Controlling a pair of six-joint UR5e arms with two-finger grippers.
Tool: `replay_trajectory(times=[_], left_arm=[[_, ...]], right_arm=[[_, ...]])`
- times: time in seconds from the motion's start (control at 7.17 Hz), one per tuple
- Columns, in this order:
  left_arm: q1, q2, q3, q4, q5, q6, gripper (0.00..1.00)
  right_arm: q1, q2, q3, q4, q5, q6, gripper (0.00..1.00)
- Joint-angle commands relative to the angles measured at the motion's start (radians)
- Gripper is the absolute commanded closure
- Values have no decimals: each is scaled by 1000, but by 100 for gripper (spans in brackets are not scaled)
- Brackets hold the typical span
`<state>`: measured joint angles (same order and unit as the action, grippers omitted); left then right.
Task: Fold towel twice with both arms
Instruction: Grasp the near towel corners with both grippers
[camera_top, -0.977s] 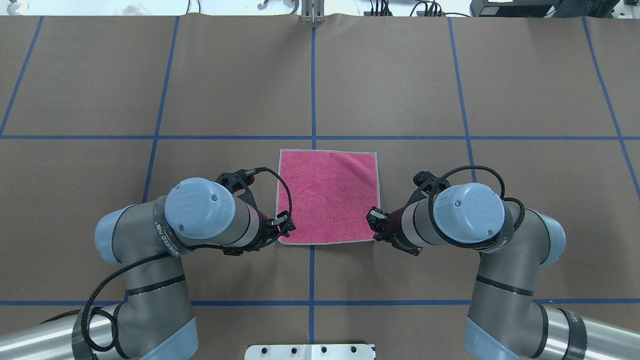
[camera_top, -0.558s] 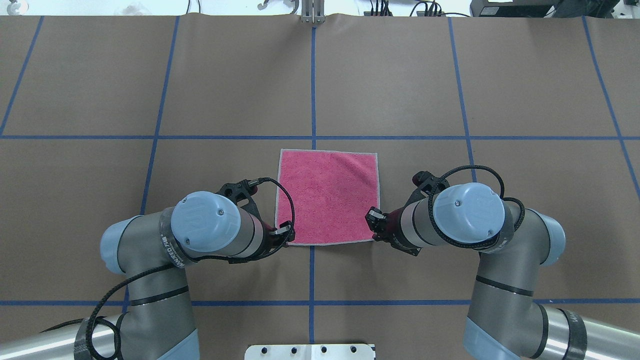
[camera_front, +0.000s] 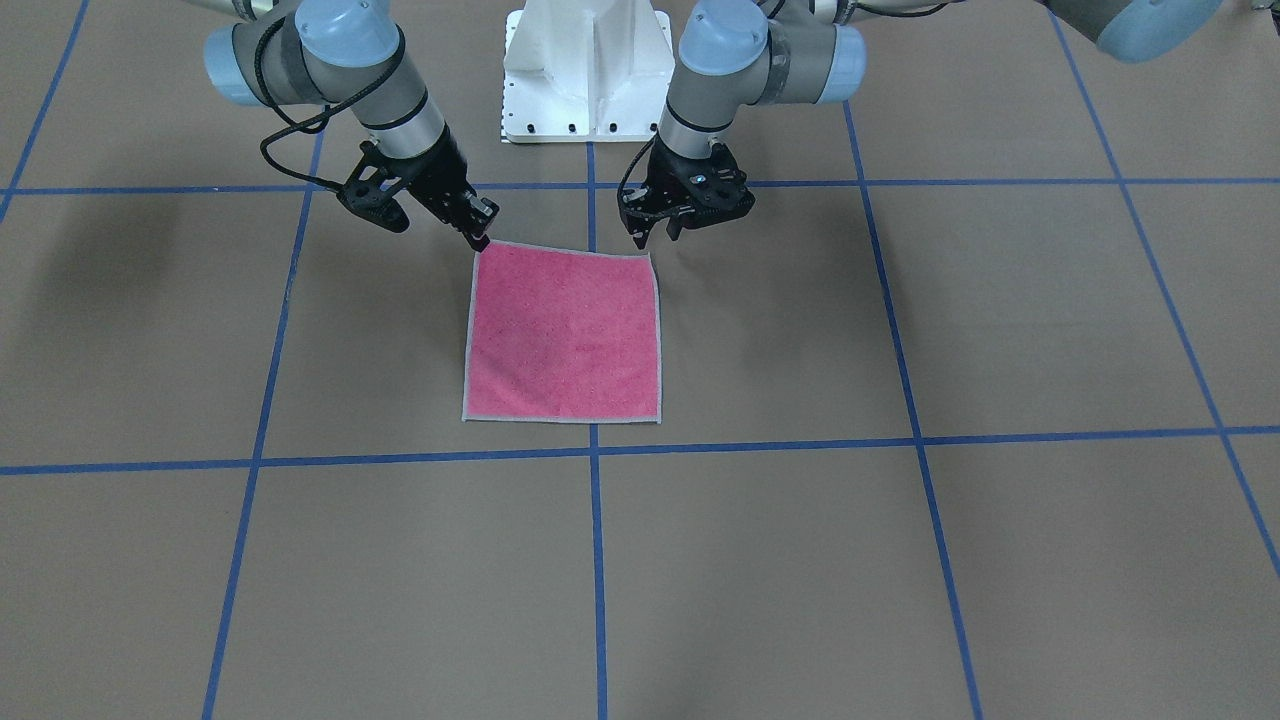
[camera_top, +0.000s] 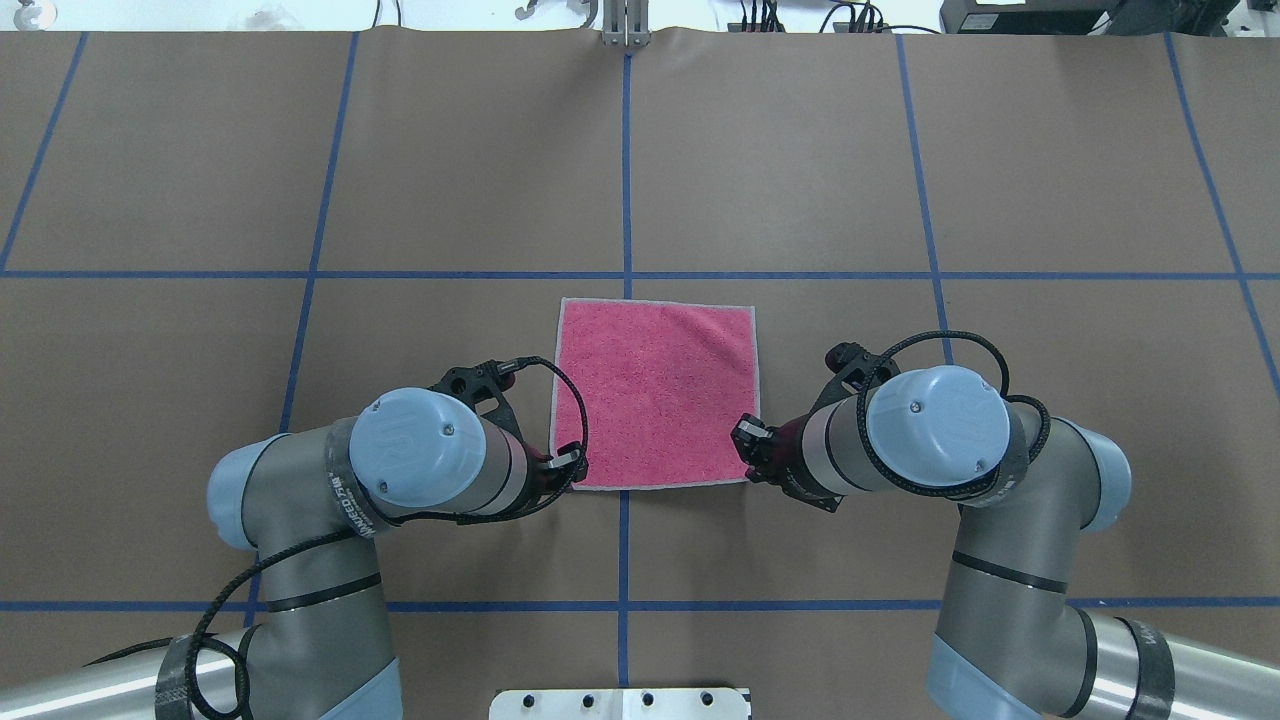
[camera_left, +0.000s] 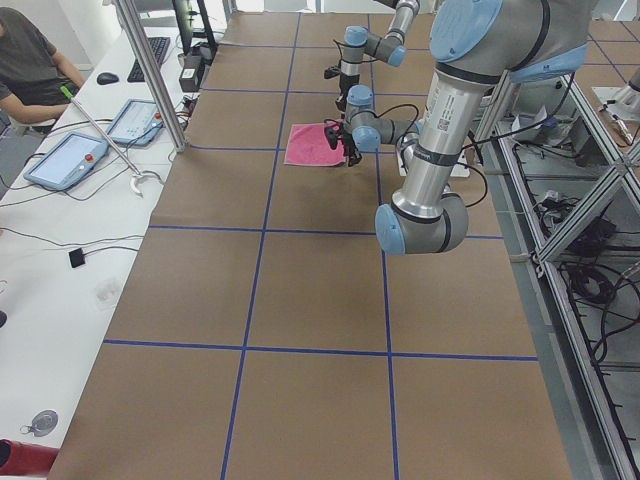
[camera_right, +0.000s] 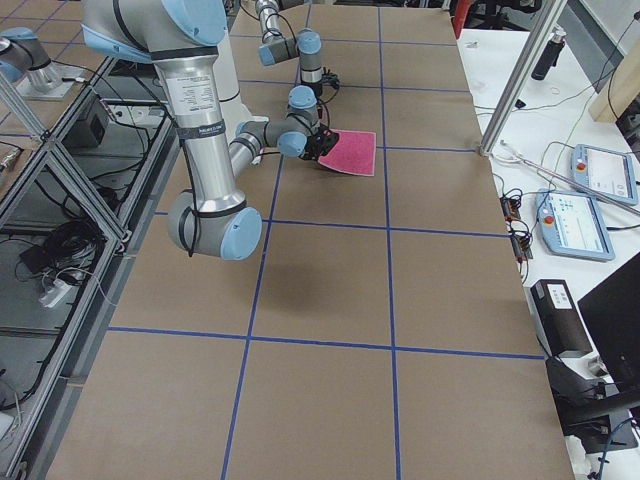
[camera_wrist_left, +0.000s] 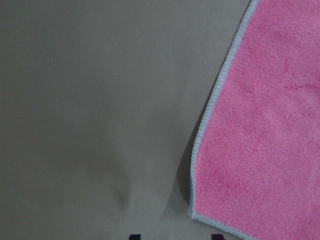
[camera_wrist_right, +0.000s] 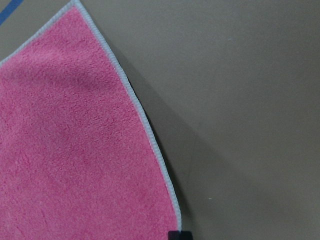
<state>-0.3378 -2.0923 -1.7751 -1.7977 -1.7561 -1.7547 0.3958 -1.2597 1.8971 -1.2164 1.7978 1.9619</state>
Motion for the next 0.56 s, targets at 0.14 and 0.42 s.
replay_trajectory(times=[0.14,0.42], left_arm=[[5,-2,16,-3,6,1,50],[5,-2,19,-5,7,3,54]], right_arm=[[0,-1,0,0,0,0,100],[0,0,0,0,0,0,100]])
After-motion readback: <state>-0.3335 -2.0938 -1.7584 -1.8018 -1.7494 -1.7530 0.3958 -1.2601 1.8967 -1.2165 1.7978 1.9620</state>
